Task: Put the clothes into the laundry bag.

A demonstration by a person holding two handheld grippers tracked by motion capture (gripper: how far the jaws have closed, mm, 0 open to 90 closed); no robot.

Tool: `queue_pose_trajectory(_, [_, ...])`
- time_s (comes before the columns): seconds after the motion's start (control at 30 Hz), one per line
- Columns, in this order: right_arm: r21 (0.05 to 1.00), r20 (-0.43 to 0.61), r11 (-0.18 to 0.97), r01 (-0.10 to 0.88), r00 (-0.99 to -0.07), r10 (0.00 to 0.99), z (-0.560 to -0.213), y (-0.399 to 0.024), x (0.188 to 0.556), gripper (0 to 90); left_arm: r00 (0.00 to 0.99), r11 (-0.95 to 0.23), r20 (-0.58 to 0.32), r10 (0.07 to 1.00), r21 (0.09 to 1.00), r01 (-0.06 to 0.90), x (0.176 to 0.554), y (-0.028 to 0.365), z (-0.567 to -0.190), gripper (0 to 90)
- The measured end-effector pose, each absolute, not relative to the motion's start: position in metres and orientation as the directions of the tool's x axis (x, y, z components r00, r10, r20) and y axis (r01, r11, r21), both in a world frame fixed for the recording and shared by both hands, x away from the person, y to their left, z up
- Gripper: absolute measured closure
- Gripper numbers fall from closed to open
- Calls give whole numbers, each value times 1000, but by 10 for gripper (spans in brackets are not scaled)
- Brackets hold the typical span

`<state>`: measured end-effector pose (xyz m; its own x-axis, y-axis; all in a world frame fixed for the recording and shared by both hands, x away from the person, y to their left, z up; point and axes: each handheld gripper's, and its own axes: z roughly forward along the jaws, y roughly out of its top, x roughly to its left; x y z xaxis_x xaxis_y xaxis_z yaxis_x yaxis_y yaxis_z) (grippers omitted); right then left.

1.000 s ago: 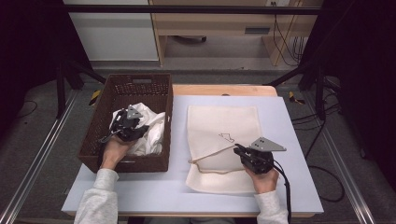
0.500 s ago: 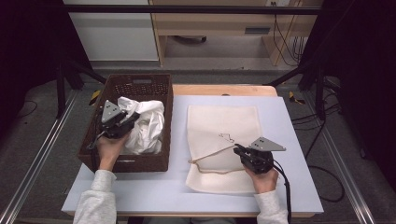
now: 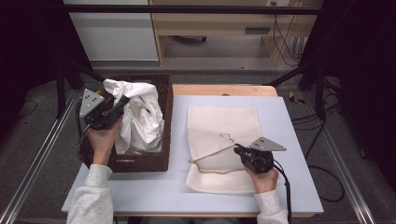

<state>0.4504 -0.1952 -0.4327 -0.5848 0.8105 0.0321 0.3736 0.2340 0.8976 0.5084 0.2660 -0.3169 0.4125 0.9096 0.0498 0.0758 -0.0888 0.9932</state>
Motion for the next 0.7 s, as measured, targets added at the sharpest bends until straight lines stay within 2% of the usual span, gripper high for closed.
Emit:
queue_pose_trajectory(0.2, [899,32,232,371,-585,811,-433,-196,451,850,408,-89,70,910,996,28,506,261,-297,716])
queue_pose_trajectory(0.5, [903,35,223,367,-581,813,-431,-199,450,851,391,-10,44,919,996,-88,495,256,-266,717])
queue_pose_trajectory(0.7, [903,36,222,367,-580,814,-431,-200,450,851,383,19,33,923,991,-132,488,256,-252,716])
